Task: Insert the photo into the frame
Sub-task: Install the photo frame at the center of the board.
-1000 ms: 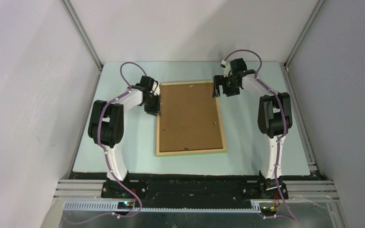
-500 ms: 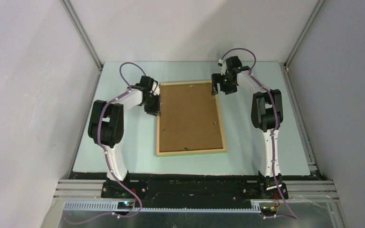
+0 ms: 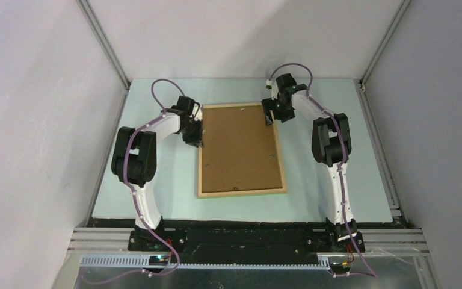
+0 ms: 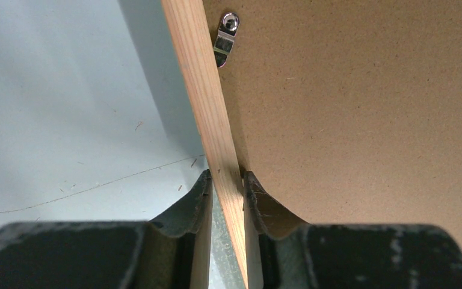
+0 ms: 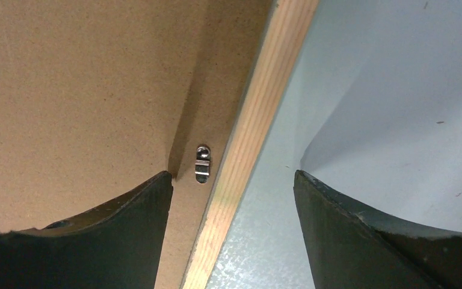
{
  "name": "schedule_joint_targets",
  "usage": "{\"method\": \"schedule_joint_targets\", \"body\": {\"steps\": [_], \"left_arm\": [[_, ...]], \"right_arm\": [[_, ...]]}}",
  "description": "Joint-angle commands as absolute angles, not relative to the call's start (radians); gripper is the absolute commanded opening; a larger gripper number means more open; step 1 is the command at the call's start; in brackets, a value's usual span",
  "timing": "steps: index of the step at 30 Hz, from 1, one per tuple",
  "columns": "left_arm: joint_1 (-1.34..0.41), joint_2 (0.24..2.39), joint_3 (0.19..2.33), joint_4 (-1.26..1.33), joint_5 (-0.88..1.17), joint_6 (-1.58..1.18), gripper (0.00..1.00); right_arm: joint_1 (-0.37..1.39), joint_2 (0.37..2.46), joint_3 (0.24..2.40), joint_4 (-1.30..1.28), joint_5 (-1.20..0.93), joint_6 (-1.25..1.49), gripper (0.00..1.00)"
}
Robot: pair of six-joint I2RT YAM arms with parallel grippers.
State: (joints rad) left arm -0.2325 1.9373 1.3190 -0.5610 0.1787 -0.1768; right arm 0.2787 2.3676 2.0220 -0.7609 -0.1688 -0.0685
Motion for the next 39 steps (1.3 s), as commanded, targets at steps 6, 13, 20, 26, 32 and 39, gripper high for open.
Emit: {"method": "schedule_joint_targets", "body": {"steps": [6, 13, 20, 26, 32, 39], "left_arm": [[-0.241, 1.958, 1.307, -0.544, 0.212, -0.166, 0.00], [-0.241, 1.957, 1.308, -0.544, 0.213, -0.164, 0.00], [-0.241, 1.962, 1.311, -0.544, 0.215, -0.163, 0.00], [-0.241, 1.961, 1.311, -0.544, 0.214, -0.159, 0.00], [-0.241, 1.960, 1.310, -0.544, 0.213, -0.154, 0.00], [-0.241, 1.958, 1.311, -0.544, 0.210, -0.148, 0.00]], "right_arm": [[0.288, 2.393, 2.083, -0.771, -0.122, -0.115, 0.67], [0.290, 2.411, 2.115, -0.787, -0.121, -0.119, 0.56], [0.293, 2.426, 2.144, -0.800, -0.125, -0.129, 0.46], [0.297, 2.435, 2.160, -0.809, -0.150, -0.152, 0.34], [0.301, 2.456, 2.202, -0.846, -0.179, -0.193, 0.23], [0.306, 2.457, 2.209, -0.852, -0.183, -0.245, 0.10]]}}
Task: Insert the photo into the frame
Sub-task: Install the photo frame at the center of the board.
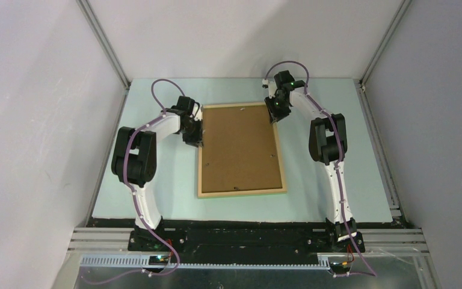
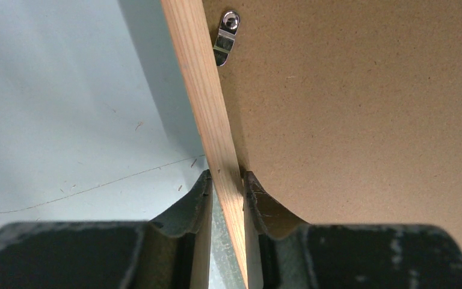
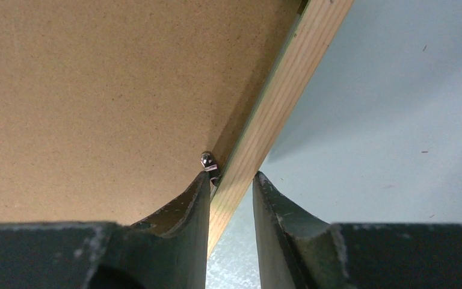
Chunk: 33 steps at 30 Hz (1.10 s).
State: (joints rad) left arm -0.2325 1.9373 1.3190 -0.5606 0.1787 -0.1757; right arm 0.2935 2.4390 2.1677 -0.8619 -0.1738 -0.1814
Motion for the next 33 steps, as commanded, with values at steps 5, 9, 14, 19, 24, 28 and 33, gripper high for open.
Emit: {"method": "schedule_joint_targets", "body": {"steps": [5, 9, 14, 19, 24, 28, 33], "left_arm": [[-0.242, 1.959, 1.311, -0.544, 0.204, -0.146, 0.00], [-0.241, 1.957, 1.310, -0.544, 0.200, -0.144, 0.00], [-0.241, 1.957, 1.310, -0.544, 0.197, -0.146, 0.00], [-0.241, 1.957, 1.309, -0.543, 0.196, -0.150, 0.00], [-0.241, 1.957, 1.307, -0.543, 0.194, -0.150, 0.00], [-0.241, 1.954, 1.307, -0.545, 0.193, -0.150, 0.00], [-0.241, 1.955, 1.310, -0.544, 0.194, -0.147, 0.00]], "right_arm": [[0.297, 2.451, 2.208, -0.848, -0.204, -0.249, 0.10], [0.290, 2.439, 2.204, -0.844, -0.226, -0.238, 0.25], [0.275, 2.413, 2.200, -0.848, -0.271, -0.213, 0.52], [0.255, 2.360, 2.131, -0.825, -0.317, -0.182, 0.69], [0.245, 2.264, 1.983, -0.778, -0.331, -0.179, 0.73], [0.245, 2.176, 1.838, -0.734, -0.342, -0.189, 0.73], [0.253, 2.067, 1.678, -0.691, -0.367, -0.205, 0.73]]}}
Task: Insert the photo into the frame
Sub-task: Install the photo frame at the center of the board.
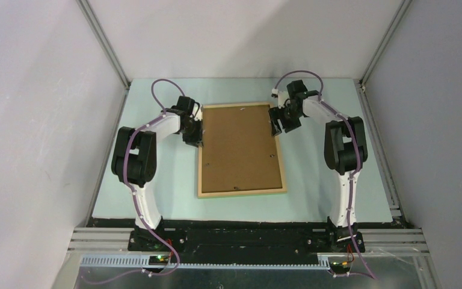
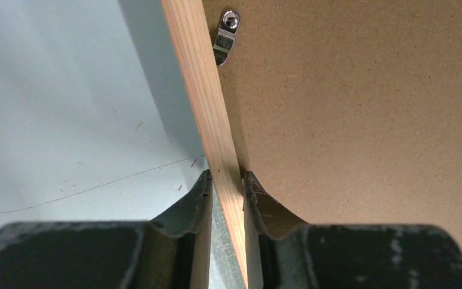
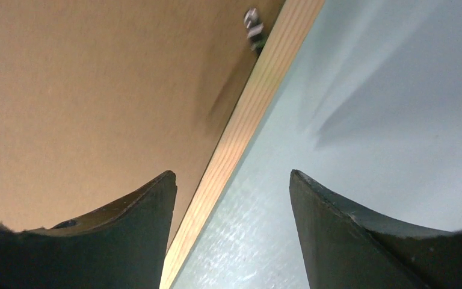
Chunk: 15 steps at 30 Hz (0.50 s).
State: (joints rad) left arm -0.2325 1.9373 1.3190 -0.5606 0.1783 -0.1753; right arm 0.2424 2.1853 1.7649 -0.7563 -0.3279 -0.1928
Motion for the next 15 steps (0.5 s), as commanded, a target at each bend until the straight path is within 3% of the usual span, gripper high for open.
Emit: {"method": "schedule_joint_targets", "body": {"steps": [1, 15], "left_arm": [[-0.241, 1.956, 1.311, -0.544, 0.195, -0.147, 0.00], [-0.241, 1.962, 1.313, -0.545, 0.196, -0.143, 0.00]], "right_arm": [[0.256, 2.058, 1.641, -0.683, -0.369, -0.208, 0.74], [0.328, 1.965, 1.438, -0.630, -0.254, -0.152, 0.71]]}}
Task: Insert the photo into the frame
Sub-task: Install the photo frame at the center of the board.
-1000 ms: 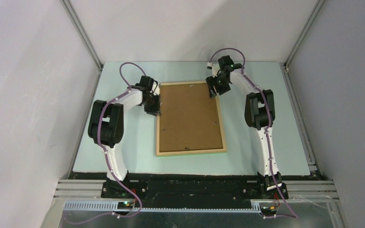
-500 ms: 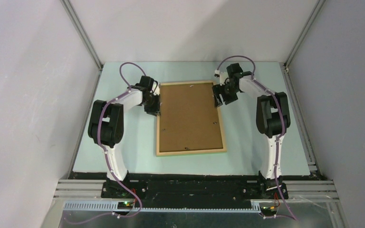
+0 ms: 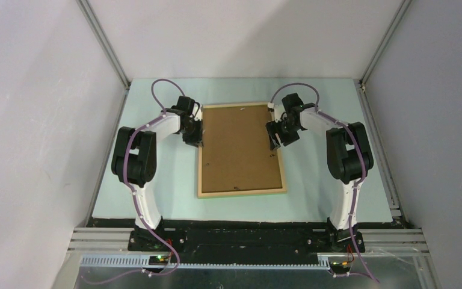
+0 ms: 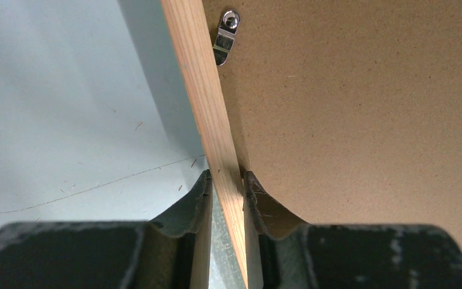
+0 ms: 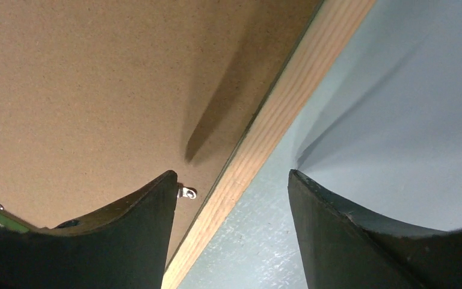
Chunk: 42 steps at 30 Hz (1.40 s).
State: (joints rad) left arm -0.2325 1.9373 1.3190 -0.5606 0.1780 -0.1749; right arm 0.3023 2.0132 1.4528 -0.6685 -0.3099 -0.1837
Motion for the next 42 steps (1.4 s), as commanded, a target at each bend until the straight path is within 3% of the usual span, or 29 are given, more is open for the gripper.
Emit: {"method": "schedule_joint_targets", "body": {"steps": [1, 30, 42], "left_arm": [[-0.241, 1.961, 1.313, -0.544, 0.196, -0.143, 0.00], [-0.237, 1.972, 1.316, -0.545, 0.196, -0.140, 0.00], [-0.234, 1.970, 1.316, -0.543, 0.196, -0.138, 0.00]], "right_arm": [[0.335, 1.966, 1.434, -0.628, -0.249, -0.145, 0.71], [0.392, 1.916, 1.324, -0.644, -0.205, -0.240, 0.64], [0.376, 1.915, 1.324, -0.625, -0.191, -0.251, 0.56]]}}
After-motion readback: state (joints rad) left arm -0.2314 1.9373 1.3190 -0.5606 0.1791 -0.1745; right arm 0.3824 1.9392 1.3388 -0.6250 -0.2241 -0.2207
